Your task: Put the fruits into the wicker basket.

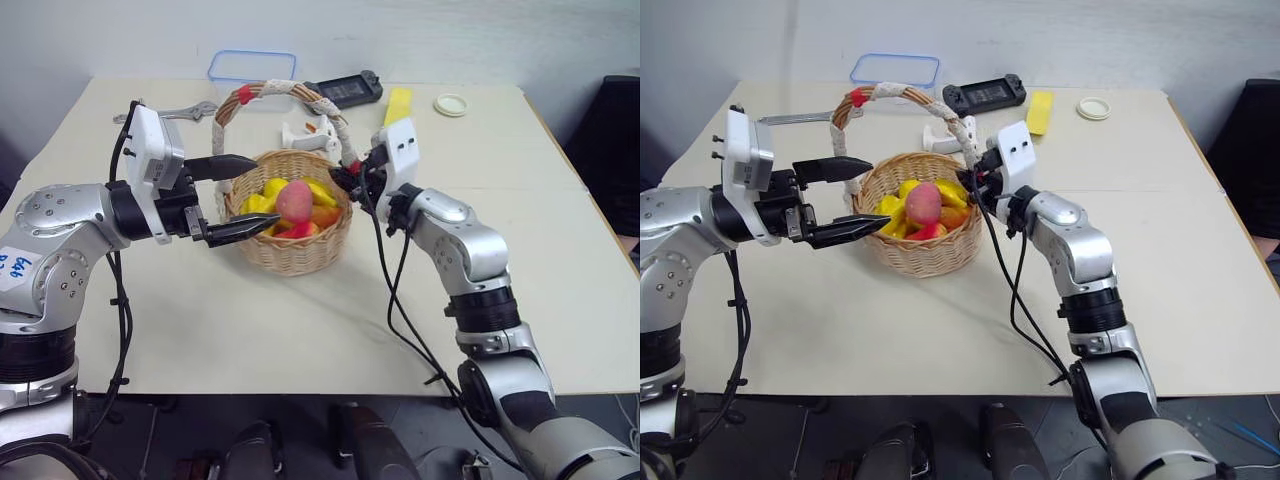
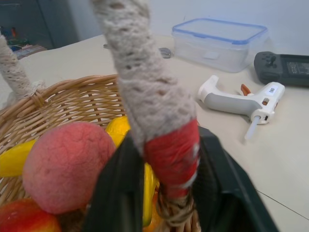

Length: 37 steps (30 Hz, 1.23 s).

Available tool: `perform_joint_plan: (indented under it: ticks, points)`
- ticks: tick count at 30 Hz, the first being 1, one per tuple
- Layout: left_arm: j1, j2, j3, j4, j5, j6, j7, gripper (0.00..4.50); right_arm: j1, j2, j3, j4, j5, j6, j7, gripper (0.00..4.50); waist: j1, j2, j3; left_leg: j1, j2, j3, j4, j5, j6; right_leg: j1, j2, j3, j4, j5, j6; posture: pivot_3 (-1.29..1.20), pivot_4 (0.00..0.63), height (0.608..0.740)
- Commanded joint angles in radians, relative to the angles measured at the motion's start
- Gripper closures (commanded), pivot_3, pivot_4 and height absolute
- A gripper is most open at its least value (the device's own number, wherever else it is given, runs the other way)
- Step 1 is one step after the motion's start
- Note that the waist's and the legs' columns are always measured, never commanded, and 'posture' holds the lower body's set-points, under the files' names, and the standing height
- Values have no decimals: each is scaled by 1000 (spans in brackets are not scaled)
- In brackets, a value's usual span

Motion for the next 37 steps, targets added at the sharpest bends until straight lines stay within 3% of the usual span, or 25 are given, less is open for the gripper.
perform_joint_plan:
  ticks: [1,10,17,18,23,29,33,37]
  points:
    - [-16,-7,11,-28,-7,-17,3,0,13,-47,-100,-137,69,5,19,4302,1,0,0,0,0,0,0,0,0,0,0,0,0,0,0,0,150,740]
    - [-54,-33,-42,36,9,-32,-57,0,263,-420,-417,-235,116,-31,130,4302,29,0,0,0,-1,0,0,-1,1,1,0,0,-2,0,1,0,150,740]
    - [-104,-84,-100,126,52,-79,-99,0,467,-473,-546,-188,115,-74,127,4302,13,1,0,3,0,1,0,0,0,2,2,1,0,0,2,0,150,740]
    - [-105,-88,-107,133,58,-86,-108,0,488,-467,-562,-195,132,-62,123,3587,11,1,1,3,0,1,0,0,0,2,2,2,0,0,2,0,150,740]
    - [-128,-99,-107,176,53,-79,-138,0,622,-517,-660,-262,202,-30,186,2074,4,1,1,3,0,0,0,1,-1,2,2,2,1,0,3,0,150,740]
    - [-152,-64,-104,236,56,-76,-211,0,884,-770,-876,-229,305,85,535,8,14,3,1,4,-1,0,0,0,0,4,2,2,-1,0,4,0,150,740]
    - [-170,-34,-106,287,88,-100,-246,0,975,-937,-1010,-74,368,201,789,8,8,3,1,5,-1,-1,0,-1,2,6,3,2,-3,-1,5,0,150,740]
    - [-161,-23,-90,291,89,-110,-267,0,934,-1011,-990,50,351,177,864,8,0,1,2,18,0,-2,-3,-4,7,20,4,3,-8,-1,5,0,150,740]
